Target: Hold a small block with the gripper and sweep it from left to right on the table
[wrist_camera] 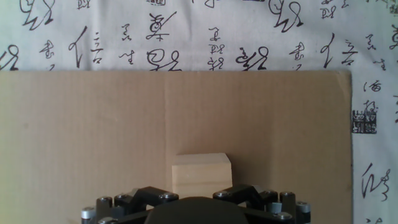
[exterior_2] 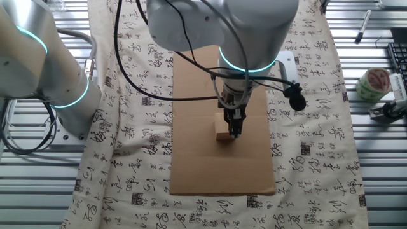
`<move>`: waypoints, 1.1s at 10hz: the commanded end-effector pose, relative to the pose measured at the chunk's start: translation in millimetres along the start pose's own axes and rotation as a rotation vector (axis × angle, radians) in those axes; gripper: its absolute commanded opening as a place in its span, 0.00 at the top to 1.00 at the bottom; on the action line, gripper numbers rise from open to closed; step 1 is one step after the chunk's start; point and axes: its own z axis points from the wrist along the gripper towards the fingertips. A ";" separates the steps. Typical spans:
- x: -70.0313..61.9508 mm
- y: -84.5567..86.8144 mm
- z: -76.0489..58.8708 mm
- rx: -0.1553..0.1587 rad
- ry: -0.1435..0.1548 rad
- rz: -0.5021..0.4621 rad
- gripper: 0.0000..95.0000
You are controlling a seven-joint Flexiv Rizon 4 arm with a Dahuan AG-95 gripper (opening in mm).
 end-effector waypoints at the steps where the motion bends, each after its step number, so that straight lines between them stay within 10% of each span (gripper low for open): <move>1: 0.1 0.0 -0.1 -0.001 -0.001 0.002 0.00; 11: 16.5 -3.8 12.9 -0.011 -0.018 0.000 0.00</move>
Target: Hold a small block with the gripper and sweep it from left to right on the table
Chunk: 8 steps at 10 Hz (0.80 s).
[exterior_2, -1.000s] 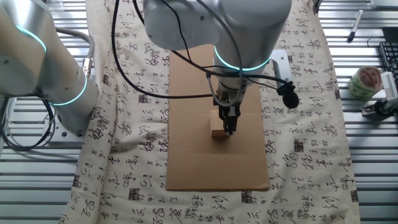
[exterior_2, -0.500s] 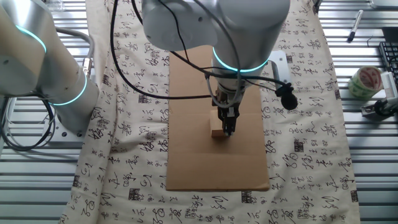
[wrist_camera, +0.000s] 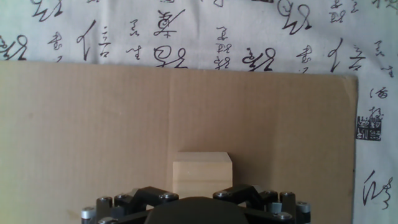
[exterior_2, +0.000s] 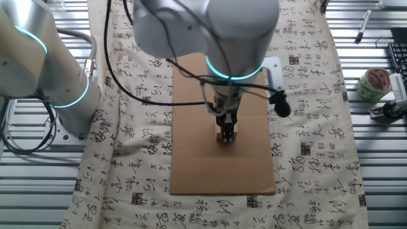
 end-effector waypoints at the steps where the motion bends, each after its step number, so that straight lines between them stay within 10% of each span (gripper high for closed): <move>1: -1.8 0.0 1.4 -0.003 0.002 0.002 0.00; 8: -1.3 -1.1 10.7 -0.026 -0.003 0.029 0.00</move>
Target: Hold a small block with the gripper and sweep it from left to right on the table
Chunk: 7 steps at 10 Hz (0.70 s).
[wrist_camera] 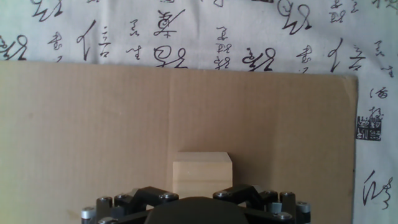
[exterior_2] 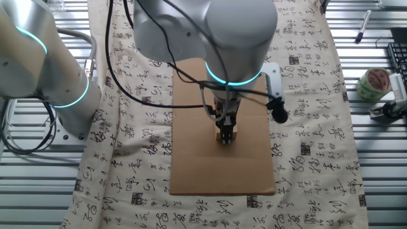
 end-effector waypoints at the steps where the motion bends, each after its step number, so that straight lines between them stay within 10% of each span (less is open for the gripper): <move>1: 0.0 -0.4 1.8 0.005 -0.002 -0.009 0.00; 7: 2.3 -0.5 3.0 0.010 0.000 -0.059 0.00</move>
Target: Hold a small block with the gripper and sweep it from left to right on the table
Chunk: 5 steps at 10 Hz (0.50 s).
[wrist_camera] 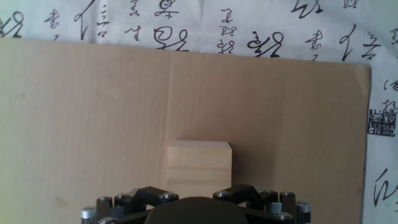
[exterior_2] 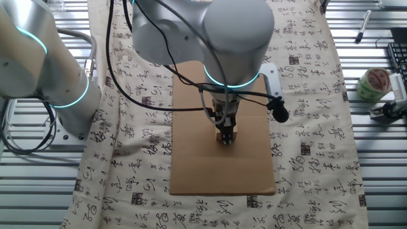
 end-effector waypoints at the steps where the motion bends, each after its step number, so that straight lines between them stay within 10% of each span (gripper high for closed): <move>1: -1.0 -0.3 1.0 -0.007 -0.005 0.046 0.20; 5: -1.0 -0.3 1.1 -0.022 -0.012 0.103 0.20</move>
